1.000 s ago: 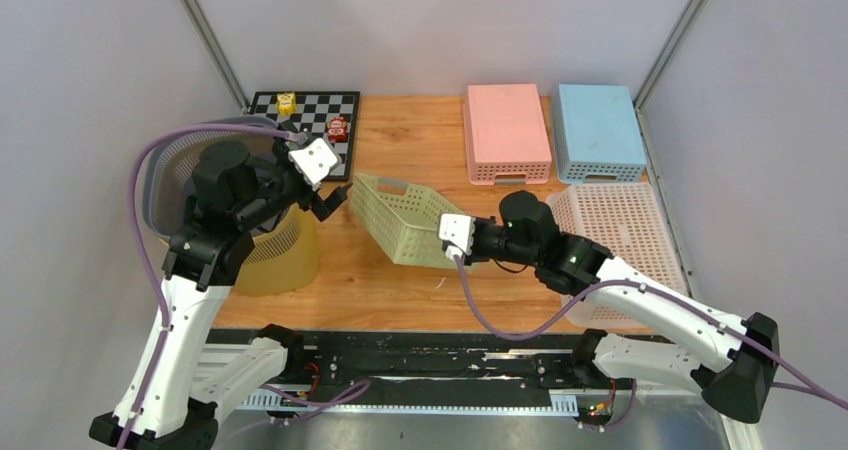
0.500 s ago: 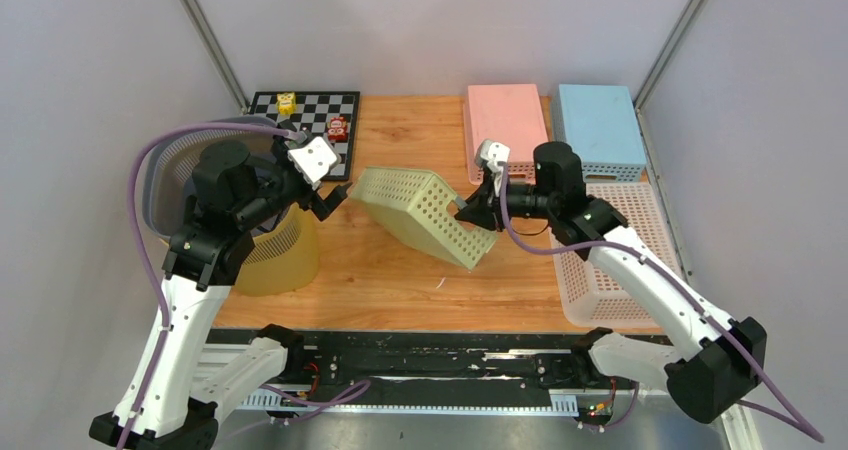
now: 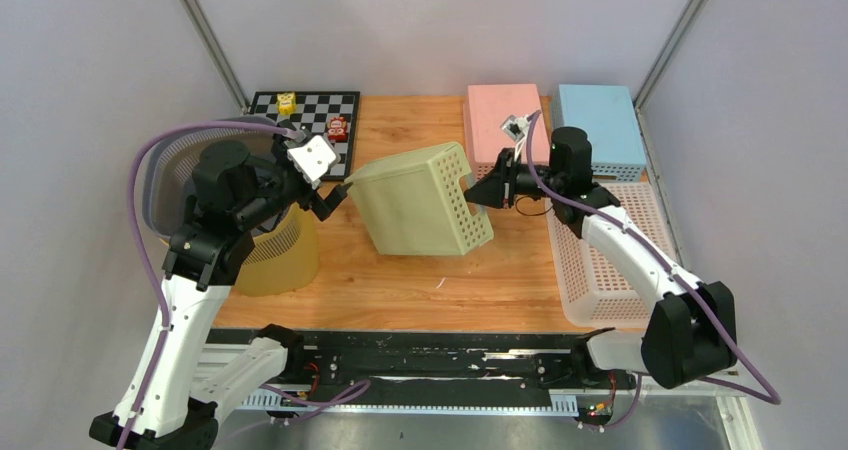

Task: Turn the large container upside down
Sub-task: Turn the container upside down at the center of the board.

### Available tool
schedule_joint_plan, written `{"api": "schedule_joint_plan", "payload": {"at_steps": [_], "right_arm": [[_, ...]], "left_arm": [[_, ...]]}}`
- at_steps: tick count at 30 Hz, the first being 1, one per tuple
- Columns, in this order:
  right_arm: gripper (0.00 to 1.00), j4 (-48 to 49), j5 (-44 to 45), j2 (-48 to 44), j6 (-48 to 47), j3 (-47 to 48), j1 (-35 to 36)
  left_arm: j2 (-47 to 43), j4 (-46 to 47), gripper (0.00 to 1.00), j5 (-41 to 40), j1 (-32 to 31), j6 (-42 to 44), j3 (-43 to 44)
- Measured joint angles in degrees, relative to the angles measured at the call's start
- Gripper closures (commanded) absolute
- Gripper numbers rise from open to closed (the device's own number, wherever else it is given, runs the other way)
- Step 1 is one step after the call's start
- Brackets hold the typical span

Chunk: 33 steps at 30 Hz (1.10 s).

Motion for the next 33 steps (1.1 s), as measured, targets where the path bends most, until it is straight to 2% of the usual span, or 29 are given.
{"api": "schedule_joint_plan", "payload": {"at_steps": [7, 15, 21, 27, 33], "right_arm": [[0.97, 5.07, -1.42, 2.51, 8.66, -2.29, -3.76], [0.97, 6.01, -0.7, 3.58, 12.09, -4.68, -6.93], [0.97, 4.79, 0.74, 6.23, 11.76, -6.62, -8.48], [0.94, 0.92, 2.75, 7.17, 7.48, -7.89, -8.59], [0.89, -1.05, 3.5, 8.28, 4.59, -8.37, -9.73]], "left_arm": [[0.11, 0.04, 0.0, 0.02, 0.0, -0.02, 0.0], [0.61, 0.04, 0.0, 0.02, 0.0, -0.04, -0.02], [0.59, 0.17, 0.0, 0.04, 0.0, -0.09, -0.59], [0.59, 0.31, 0.0, 0.09, 0.0, -0.22, -1.11], [0.57, 0.52, 0.0, 0.31, 0.0, -0.24, -1.99]]}}
